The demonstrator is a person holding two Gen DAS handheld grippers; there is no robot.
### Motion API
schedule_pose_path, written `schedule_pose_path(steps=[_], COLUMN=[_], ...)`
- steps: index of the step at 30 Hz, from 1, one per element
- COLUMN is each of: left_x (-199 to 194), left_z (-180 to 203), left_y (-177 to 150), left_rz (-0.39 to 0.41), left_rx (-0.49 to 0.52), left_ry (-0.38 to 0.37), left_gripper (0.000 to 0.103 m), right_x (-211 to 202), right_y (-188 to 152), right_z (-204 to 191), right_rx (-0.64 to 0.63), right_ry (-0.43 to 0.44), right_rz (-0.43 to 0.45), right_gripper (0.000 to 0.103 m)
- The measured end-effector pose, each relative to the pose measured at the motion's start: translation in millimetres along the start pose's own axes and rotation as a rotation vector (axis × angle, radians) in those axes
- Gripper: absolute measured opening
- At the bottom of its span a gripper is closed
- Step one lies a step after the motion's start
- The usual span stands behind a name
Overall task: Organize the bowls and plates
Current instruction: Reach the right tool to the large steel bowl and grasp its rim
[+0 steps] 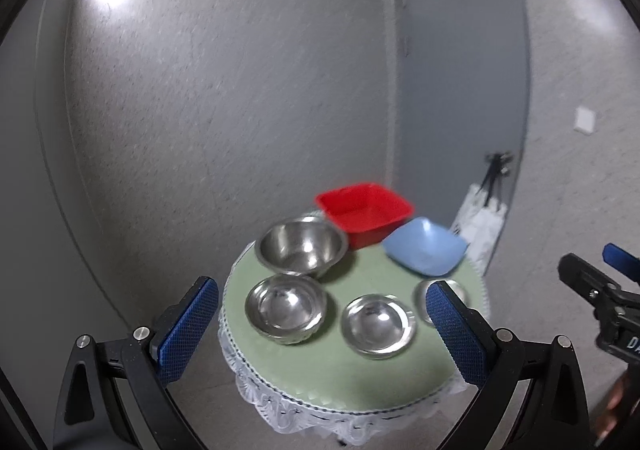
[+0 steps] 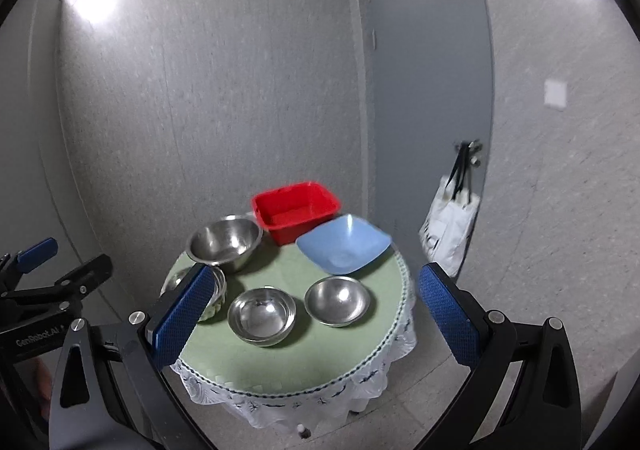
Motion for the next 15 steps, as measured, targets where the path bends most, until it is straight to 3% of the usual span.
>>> schedule_pose_path(steps=[8,15], left_x=[124.2,225.4], left_z=[-9.8,-41.6], left_y=[2.0,14.6], left_rz=[-0.15,-0.217], left_rx=[-0.045,-0.053], left_ry=[0.107,0.132], left_gripper=[0.102,0.102], right_x=[90.9,171.2], right_y=[-18.0,-32.0], right_z=[18.4,0.4], right_rx=[0.042,0.034], right_ry=[0.05,0.085], right_rz=[-0.138,-0.259], right_gripper=[0.103,0.103])
Point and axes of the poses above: each gripper's, at about its wrist camera, not at the fingertips, and x roughly the way its jaws point, z to its right, y to its top, the point moved 4 cm from there along x, roughly the way its jaws point, and after that the axes turned 9 degrees about z, right-handed, at the moved point
